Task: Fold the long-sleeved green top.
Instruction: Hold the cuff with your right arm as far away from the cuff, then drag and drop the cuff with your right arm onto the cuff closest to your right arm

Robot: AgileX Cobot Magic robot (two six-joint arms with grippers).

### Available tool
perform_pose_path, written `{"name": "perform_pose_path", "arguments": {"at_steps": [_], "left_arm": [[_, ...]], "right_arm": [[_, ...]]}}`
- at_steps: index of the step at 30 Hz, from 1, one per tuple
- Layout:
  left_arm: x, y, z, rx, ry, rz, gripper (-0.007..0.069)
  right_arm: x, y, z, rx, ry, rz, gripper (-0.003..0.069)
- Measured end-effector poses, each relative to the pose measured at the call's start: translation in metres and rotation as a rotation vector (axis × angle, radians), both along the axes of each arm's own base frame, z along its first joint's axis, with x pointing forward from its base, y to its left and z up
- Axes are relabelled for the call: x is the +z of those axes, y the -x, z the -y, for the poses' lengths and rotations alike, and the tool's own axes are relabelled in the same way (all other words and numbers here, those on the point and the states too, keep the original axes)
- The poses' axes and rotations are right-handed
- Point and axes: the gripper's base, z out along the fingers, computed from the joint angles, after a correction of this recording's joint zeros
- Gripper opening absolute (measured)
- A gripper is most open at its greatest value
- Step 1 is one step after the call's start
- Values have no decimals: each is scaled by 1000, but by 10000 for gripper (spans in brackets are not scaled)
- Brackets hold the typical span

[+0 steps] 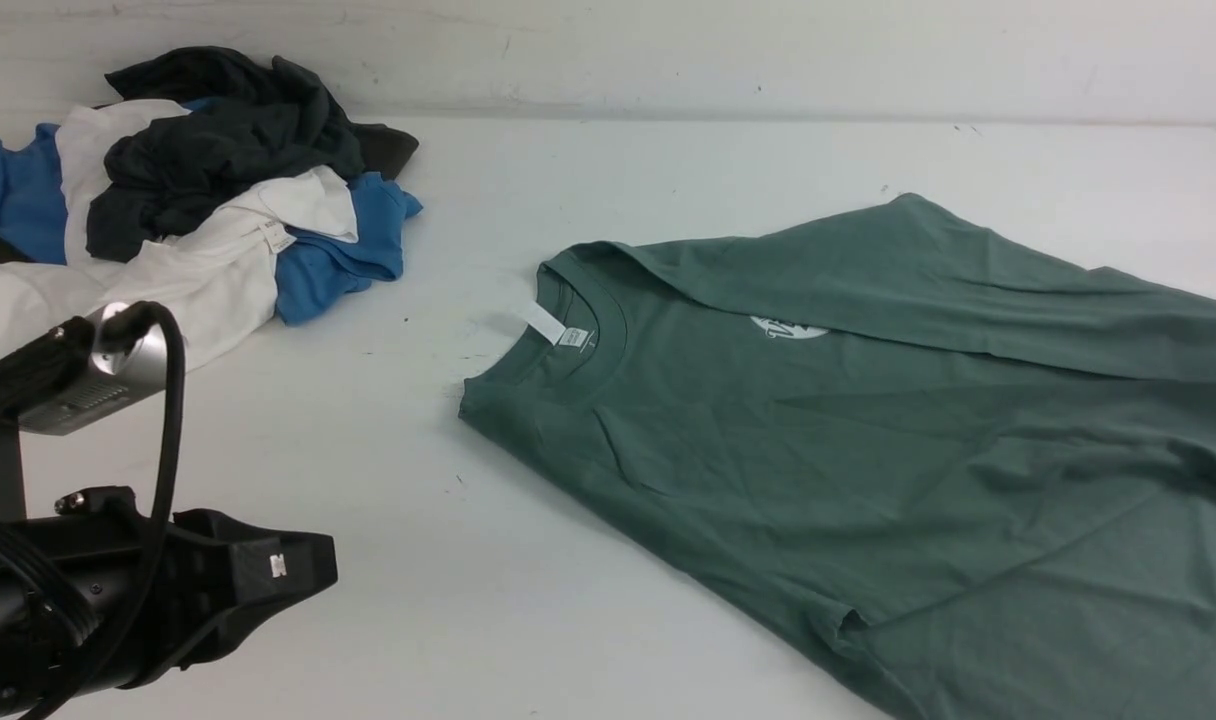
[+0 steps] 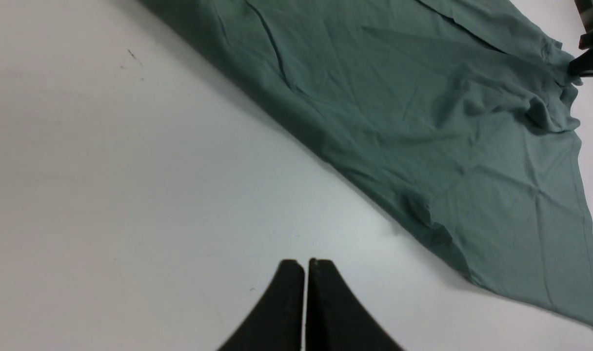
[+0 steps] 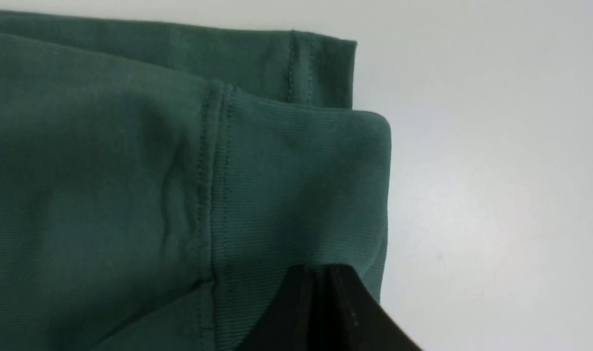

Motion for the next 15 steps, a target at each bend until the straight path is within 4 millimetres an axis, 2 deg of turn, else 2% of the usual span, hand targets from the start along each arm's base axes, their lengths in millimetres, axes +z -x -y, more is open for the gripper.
{"name": "perform_pose_path", "arguments": {"at_steps": [5,7,15], "left_arm": [[0,0,0,0,0,0,-1],[0,0,0,0,0,0,-1],[2,0,0,5,15,-2,-1]], "right_arm": [[9,2,-1,-7,-3,6,2],[21,4,-1,-16,-2,10,2],[137,6,-13,-104,-85,181,2]]}}
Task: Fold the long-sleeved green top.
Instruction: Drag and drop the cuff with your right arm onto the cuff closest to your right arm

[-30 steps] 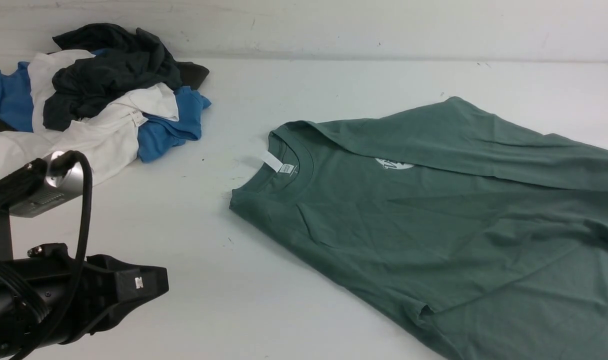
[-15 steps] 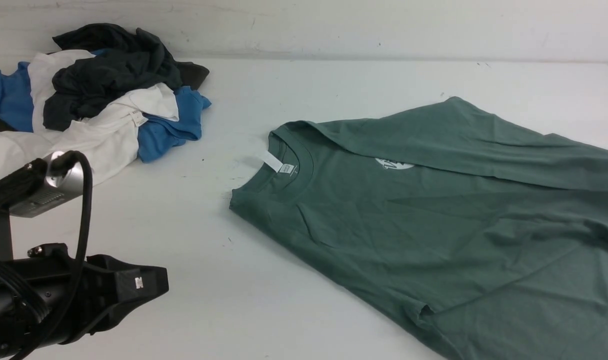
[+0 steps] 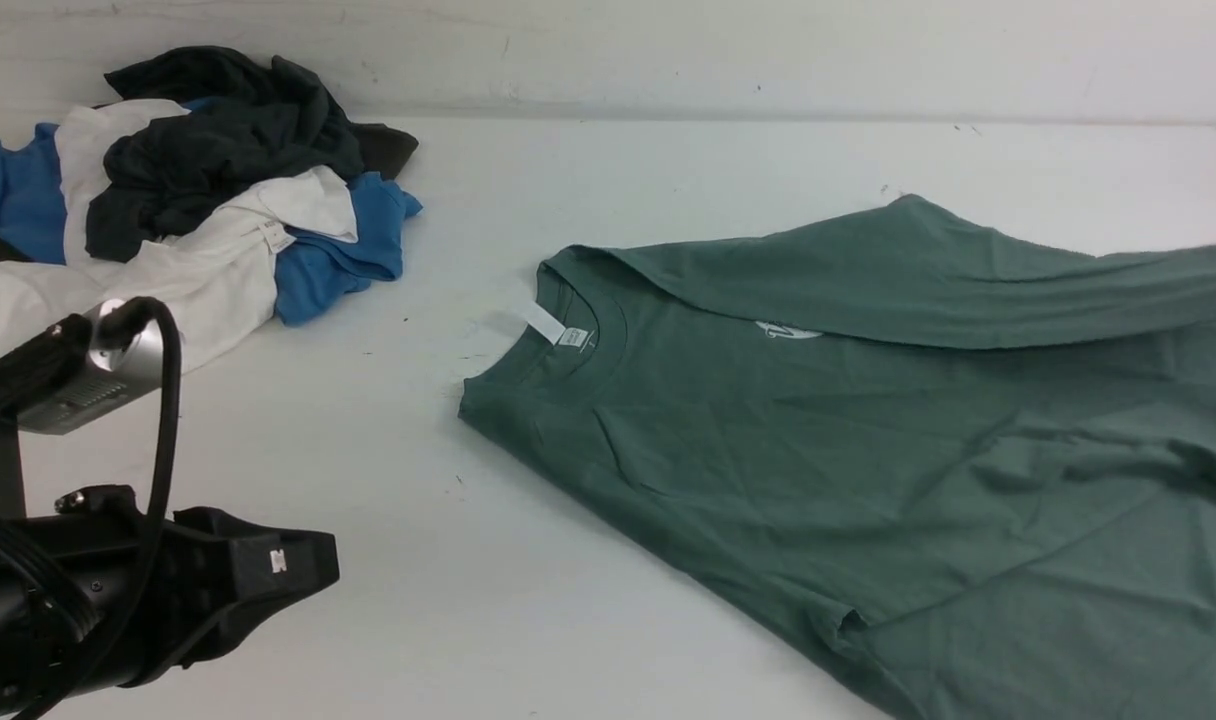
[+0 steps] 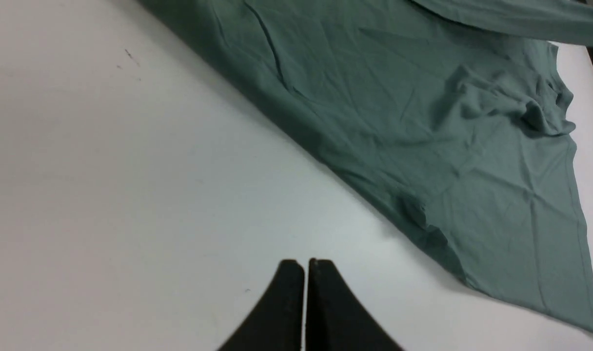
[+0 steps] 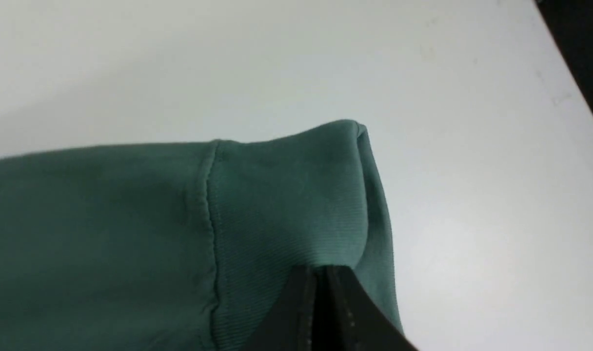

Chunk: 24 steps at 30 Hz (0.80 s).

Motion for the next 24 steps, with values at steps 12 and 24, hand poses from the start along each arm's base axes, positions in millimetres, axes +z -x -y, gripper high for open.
{"name": "perform_pose_path", "arguments": {"at_steps": [12,24], "left_arm": [[51,-10,4,-98,-46,18,-1],[42,-39,5,-116,-83,-83,-1]], "right_arm": [[86,77,-38,-13,-60,92,1],[-44,183,-82,-136,-273,-290,11]]}}
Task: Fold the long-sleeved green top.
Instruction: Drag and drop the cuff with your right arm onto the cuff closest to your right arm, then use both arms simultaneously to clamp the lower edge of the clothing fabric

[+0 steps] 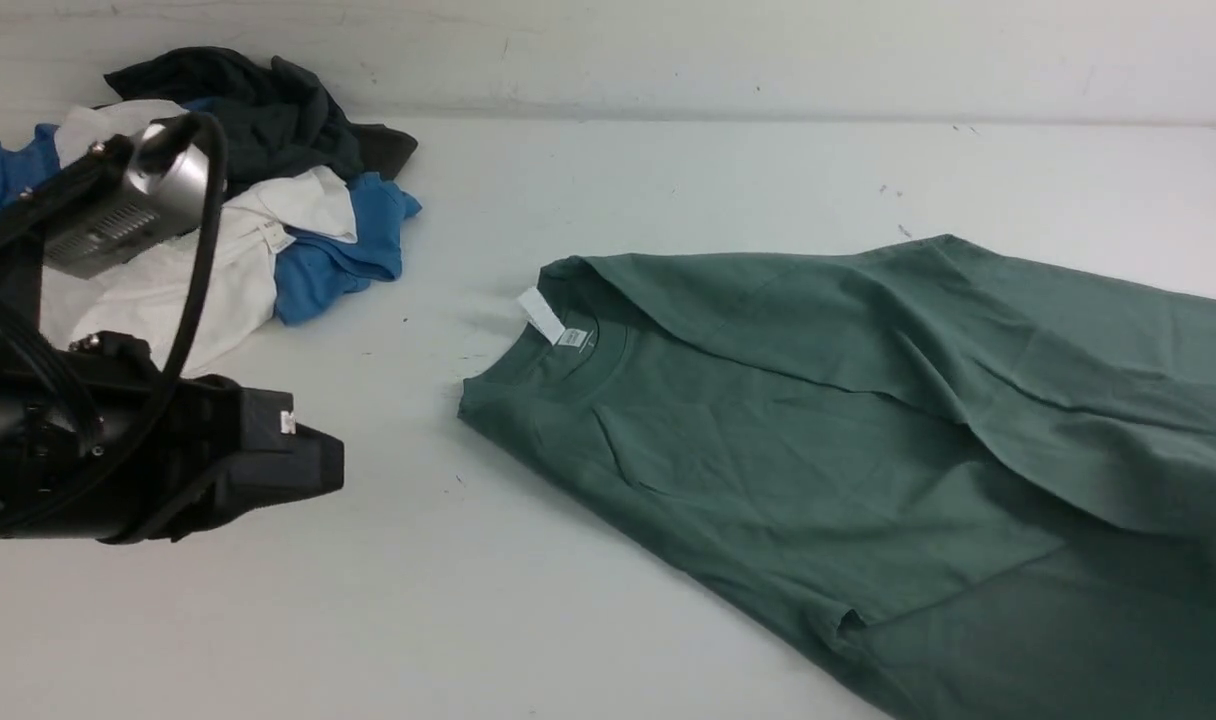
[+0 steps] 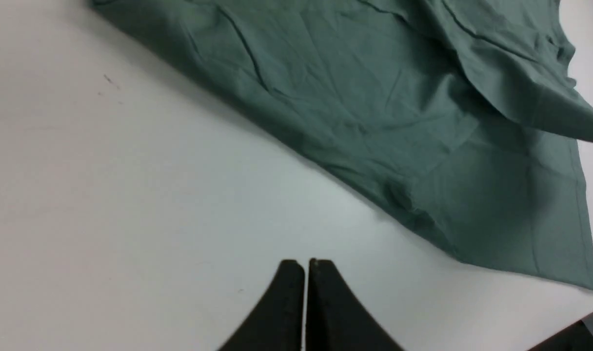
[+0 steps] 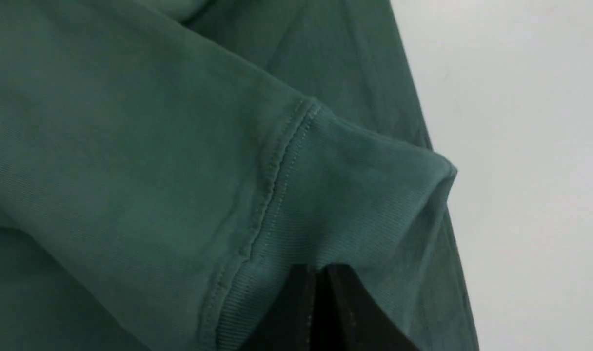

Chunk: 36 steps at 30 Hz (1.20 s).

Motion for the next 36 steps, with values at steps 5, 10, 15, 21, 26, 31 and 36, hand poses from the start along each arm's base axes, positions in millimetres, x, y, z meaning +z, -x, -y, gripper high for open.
{"name": "perform_pose_path", "arguments": {"at_steps": [5,10,15,21,26,31,36], "left_arm": [[-14,-14,1,-3,-9,-67,-1],[-19,-31,1,-4,-17,-100,25],[-20,-57,1,-12,-50,-112,96],[-39,-85,11,-45,-68,-185,176],[-50,-119,31,-99,-85,-206,241],[-65,-161,42,-101,-120,-236,317],[-83,-188,48,-87,-120,-269,371]], "right_arm": [[-24,8,0,25,37,-11,99],[-23,7,2,38,68,2,246],[-24,10,1,34,54,-33,441],[-25,9,-4,6,-6,-23,496],[-25,9,-4,3,-11,-21,501],[-25,8,-4,4,-7,-9,501],[-24,6,-3,6,2,14,501]]}}
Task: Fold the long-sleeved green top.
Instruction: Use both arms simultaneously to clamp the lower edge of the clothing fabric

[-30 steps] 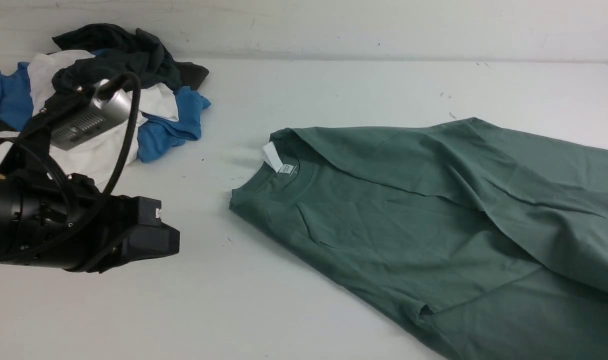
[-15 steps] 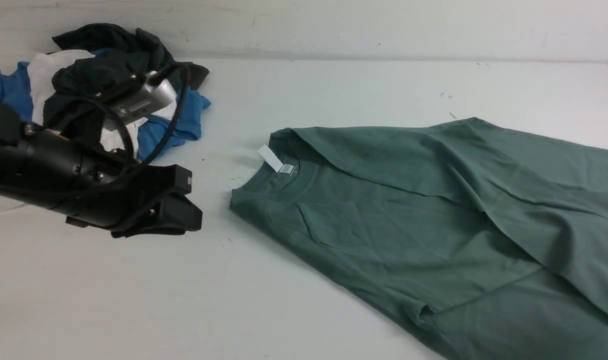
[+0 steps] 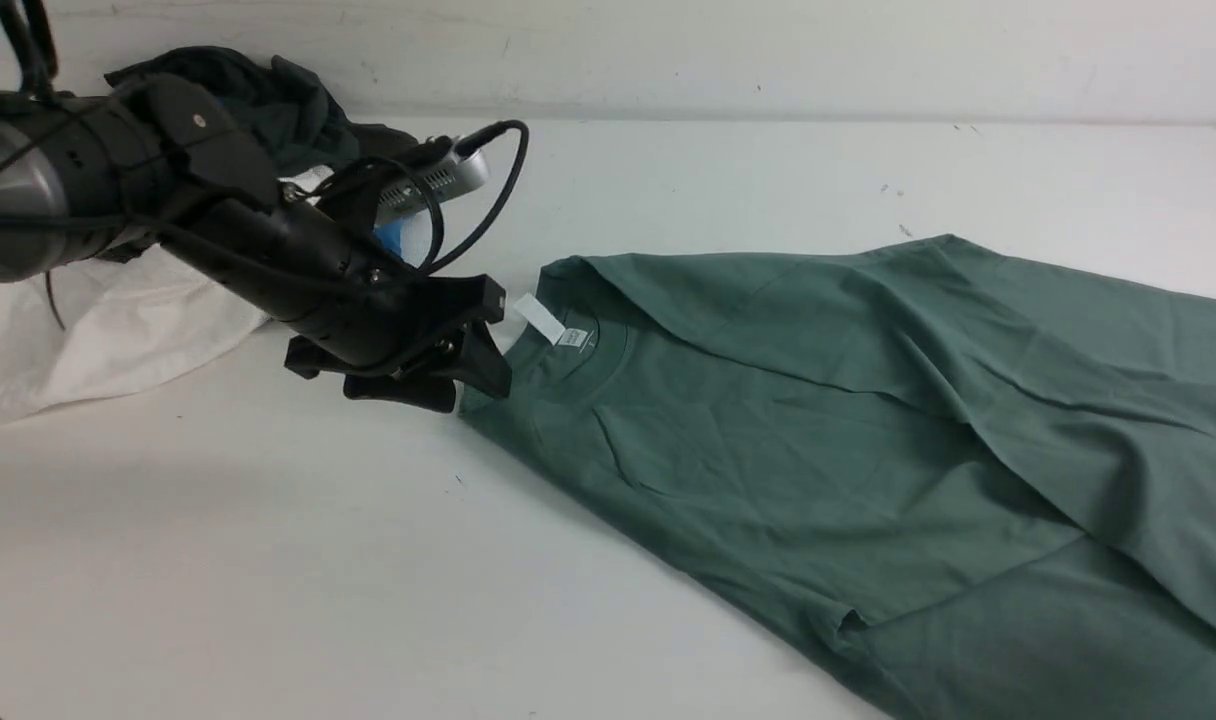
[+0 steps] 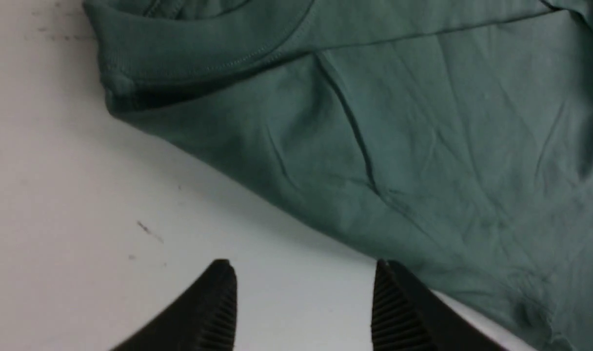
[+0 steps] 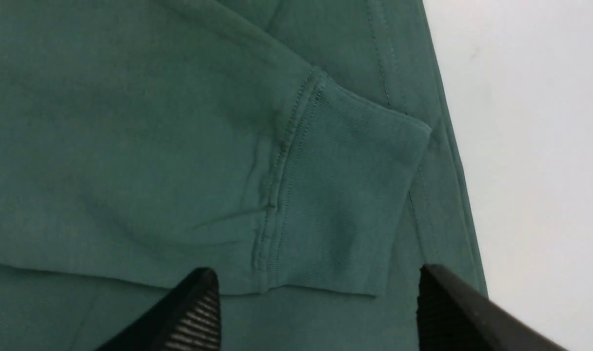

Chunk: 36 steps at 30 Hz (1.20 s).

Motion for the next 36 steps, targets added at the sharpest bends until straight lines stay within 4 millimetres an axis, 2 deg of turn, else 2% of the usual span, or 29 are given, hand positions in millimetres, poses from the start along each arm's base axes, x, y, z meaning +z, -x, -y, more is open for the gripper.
{"name": "perform_pose_path", "arguments": {"at_steps": [7,16,24,28,33,36], "left_arm": [[-24,-26,17,-30,-7,-25,388],[-49,-33,19,2,-64,-75,388],[-54,-40,27,50,-46,-24,388],[-68,-38,28,31,-51,-85,371],[-76,-39,29,31,-49,-105,269],[-79,-40,27,36,-51,-113,103]], "right_arm": [[0,0,0,0,1,4,502],[0,-2,1,1,7,18,502],[0,-2,1,1,9,24,502],[0,-2,1,1,7,25,502],[0,-3,0,-6,-4,34,502],[0,-3,-1,-10,-18,40,502]]}}
